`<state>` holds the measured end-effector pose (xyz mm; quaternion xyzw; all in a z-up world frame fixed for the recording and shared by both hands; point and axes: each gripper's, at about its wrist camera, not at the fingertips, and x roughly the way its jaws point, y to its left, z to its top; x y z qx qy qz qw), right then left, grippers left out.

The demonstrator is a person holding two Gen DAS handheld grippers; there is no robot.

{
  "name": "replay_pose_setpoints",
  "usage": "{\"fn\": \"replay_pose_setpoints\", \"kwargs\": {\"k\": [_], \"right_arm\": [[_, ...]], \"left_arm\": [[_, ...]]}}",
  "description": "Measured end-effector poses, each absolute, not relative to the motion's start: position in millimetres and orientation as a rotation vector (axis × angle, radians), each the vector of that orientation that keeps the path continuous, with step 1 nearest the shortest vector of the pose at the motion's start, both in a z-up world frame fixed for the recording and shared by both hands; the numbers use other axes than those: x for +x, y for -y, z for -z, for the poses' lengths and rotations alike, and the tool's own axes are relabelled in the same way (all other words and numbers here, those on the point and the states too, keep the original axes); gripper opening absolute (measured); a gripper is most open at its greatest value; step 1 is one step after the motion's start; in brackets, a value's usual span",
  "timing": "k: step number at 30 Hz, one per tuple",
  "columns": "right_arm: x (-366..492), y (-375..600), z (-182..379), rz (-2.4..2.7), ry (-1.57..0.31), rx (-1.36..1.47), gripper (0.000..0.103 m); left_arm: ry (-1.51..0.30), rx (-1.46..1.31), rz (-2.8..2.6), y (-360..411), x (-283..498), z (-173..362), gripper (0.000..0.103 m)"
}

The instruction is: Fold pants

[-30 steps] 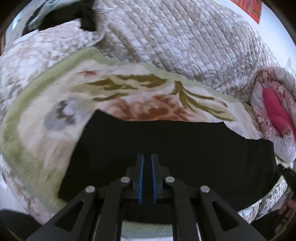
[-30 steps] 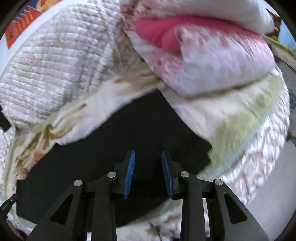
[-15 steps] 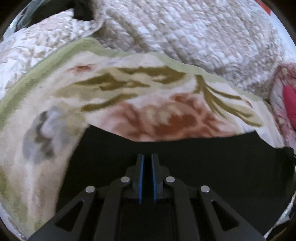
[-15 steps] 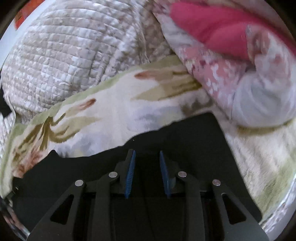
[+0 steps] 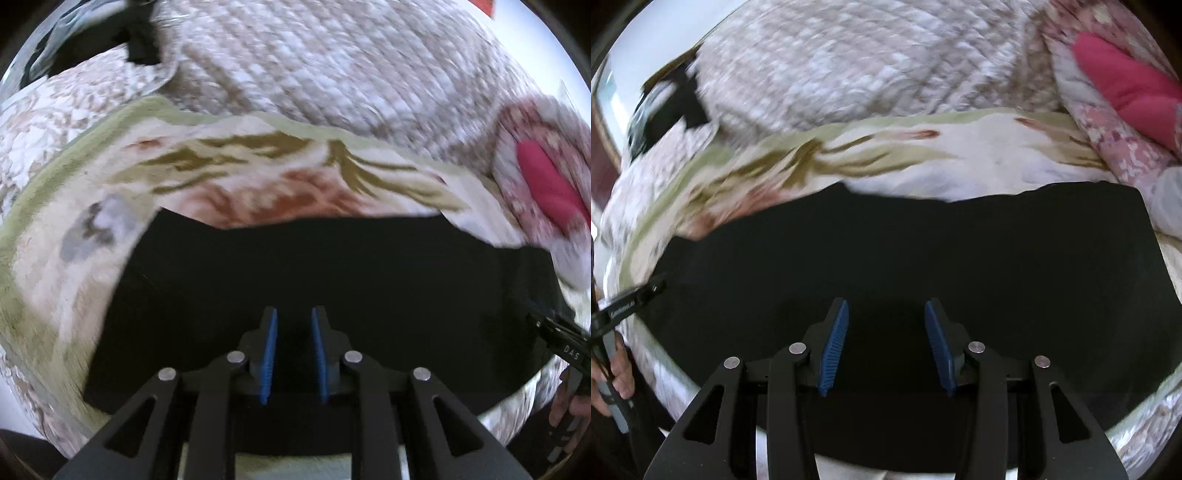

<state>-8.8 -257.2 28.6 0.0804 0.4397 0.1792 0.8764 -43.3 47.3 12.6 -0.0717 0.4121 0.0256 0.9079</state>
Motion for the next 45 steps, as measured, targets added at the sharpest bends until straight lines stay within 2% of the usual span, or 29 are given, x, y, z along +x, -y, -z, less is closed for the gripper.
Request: {"fn": "replay_pose_setpoints", "kwargs": {"k": [6, 10, 17, 23, 26, 30, 39, 45], "right_arm": [[-38, 236, -30, -0.387, -0.89, 0.071, 0.044], [-48, 228, -29, -0.415, -0.87, 0.044, 0.044], [-52, 222, -28, -0.419, -0.847, -0.015, 0.046], [-55, 211, -26, -0.452, -0.854, -0.055, 0.048], [-54, 218, -31, -0.425, -0.825, -0.034, 0.048], [-41, 242, -20, -0.328, -0.882, 0.046, 0.048], [-40, 243, -22, -0.311, -0.889, 0.046, 0.048], [-47, 235, -30, -0.381, -0.838, 0.056, 0.048]], "left_arm": [[-0.861, -0.091, -0.012, -22, -58, -10, 0.021], [-0.864, -0.062, -0.009, -16, -62, -4, 0.028], [-0.841, -0.044, -0.028, -16, -67, -6, 0.028], [-0.853, -0.043, -0.025, -19, -66, -1, 0.032], [-0.834, -0.054, -0.083, -32, -64, -5, 0.032], [-0.849, -0.11, -0.115, -51, -61, -3, 0.032], [-0.844, -0.063, -0.028, -23, -67, -4, 0.033], [-0.854, -0.091, -0.054, -31, -74, -4, 0.033]]}}
